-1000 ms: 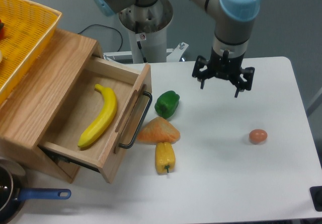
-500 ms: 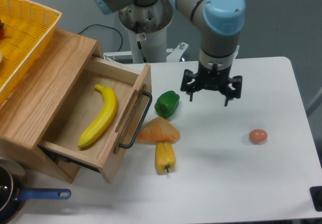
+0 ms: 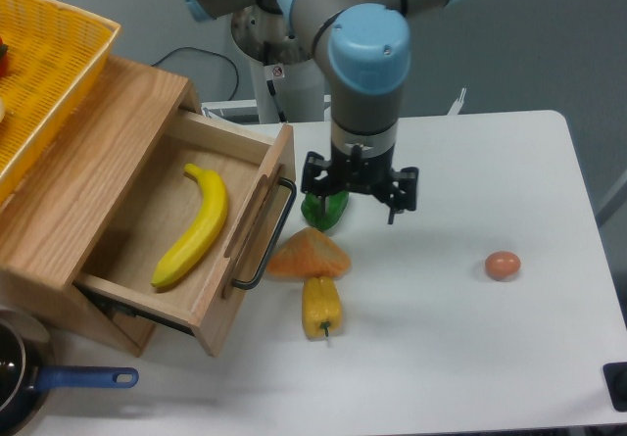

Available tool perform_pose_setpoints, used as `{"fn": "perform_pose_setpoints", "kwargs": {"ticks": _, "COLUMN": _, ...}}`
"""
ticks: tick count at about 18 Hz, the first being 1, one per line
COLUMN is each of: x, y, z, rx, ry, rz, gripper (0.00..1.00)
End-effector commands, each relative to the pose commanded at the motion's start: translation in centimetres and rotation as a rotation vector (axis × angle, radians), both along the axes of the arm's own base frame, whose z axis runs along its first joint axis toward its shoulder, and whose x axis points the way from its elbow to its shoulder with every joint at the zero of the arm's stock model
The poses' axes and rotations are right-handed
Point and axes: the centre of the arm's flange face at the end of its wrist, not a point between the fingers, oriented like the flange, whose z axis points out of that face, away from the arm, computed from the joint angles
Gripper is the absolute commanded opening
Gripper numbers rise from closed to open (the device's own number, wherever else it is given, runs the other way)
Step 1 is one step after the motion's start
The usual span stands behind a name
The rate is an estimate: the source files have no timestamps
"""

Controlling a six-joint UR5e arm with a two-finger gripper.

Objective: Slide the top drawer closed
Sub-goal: 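Lower the gripper against the drawer front beside its black handle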

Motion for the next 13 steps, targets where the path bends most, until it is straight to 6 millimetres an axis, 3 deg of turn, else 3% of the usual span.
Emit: {"fn": "perform_pose_setpoints", "kwargs": {"ticks": 13, "x": 1.1, "y": 0.9, "z": -0.1, "rx": -0.004, "ry": 0.001, "rz": -0.012, "gripper": 1.0}}
